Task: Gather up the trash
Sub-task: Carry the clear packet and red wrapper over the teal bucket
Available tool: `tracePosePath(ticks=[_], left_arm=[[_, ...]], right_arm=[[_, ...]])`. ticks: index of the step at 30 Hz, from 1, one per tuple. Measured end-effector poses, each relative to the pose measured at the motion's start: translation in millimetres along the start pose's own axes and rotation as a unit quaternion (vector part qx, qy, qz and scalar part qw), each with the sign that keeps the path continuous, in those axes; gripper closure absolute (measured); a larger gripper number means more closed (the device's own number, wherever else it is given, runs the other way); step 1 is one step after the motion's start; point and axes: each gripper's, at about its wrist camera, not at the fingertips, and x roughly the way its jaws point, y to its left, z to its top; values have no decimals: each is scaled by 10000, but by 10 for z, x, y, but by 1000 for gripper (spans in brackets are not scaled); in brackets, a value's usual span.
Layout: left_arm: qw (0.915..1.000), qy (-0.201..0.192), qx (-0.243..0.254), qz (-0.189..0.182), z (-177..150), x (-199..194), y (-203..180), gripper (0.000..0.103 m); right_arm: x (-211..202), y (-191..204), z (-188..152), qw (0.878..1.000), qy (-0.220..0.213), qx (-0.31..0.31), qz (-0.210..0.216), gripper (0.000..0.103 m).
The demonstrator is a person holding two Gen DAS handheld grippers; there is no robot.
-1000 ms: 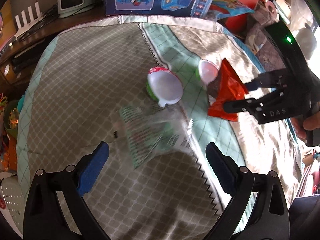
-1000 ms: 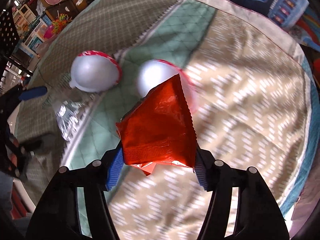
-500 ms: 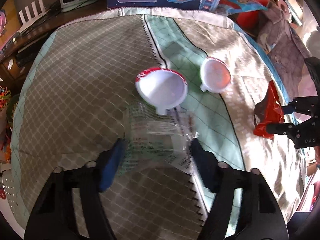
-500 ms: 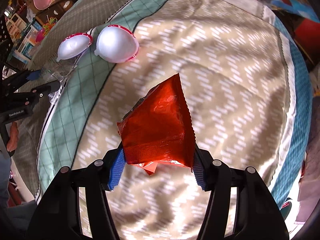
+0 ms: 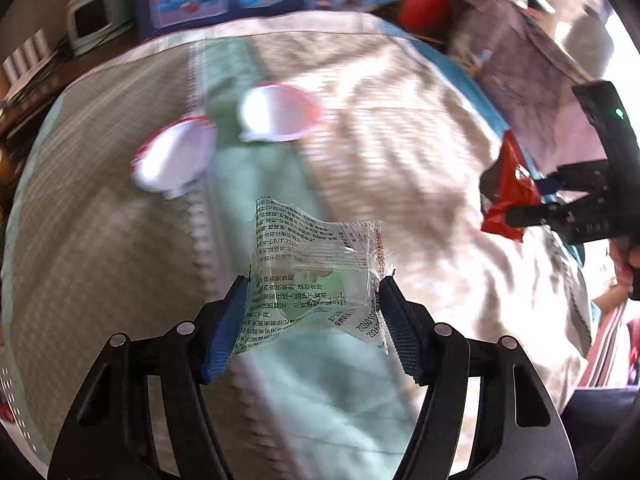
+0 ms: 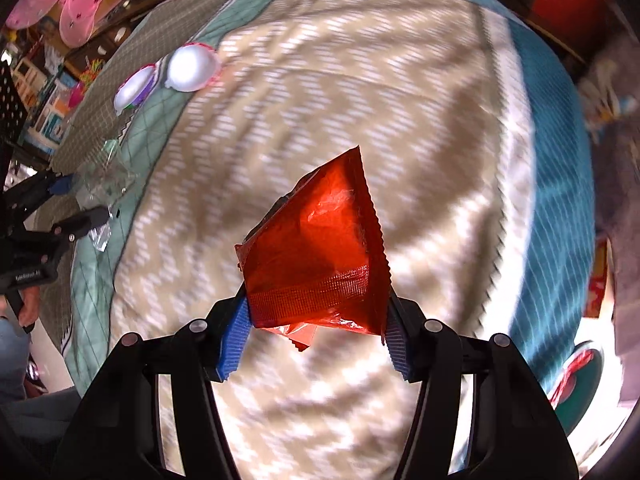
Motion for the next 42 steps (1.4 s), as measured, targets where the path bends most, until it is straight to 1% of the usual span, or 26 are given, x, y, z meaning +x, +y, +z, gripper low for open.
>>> tracePosePath(ticks=[5, 10, 17, 19, 24, 28, 34, 37, 42], left_arm=[[9987, -38, 473, -209, 116, 43, -532, 36], [9959, -14, 844, -340, 211, 130, -1056, 36], [9878, 30, 1440, -593, 347, 277, -1833, 36], [9854, 64, 1561, -673, 392, 338, -2072, 36], [9803, 130, 1788, -831, 455, 438, -2524, 36], [9745, 175, 2012, -980, 478, 493, -2920, 36], [9621, 225, 2418, -1239, 499, 595, -3628, 36], [9537, 278, 2652, -1390, 506, 690, -4019, 36], [9420, 367, 2937, -1584, 466, 822, -4548, 35]], right_arm=[[-213, -439, -399, 9991, -89, 403, -90, 47], [-355, -735, -680, 9968, -214, 755, -133, 47], [-507, -1126, -1082, 9905, -422, 1302, -150, 47], [-542, -1215, -1153, 9887, -487, 1405, -186, 47], [-694, -1549, -1441, 9824, -647, 1740, -188, 47], [-868, -1870, -1706, 9753, -796, 2041, -271, 47], [-1131, -2331, -2097, 9626, -947, 2491, -483, 47], [-1239, -2544, -2305, 9565, -981, 2682, -601, 47], [-1304, -2803, -2579, 9504, -952, 2866, -747, 47]])
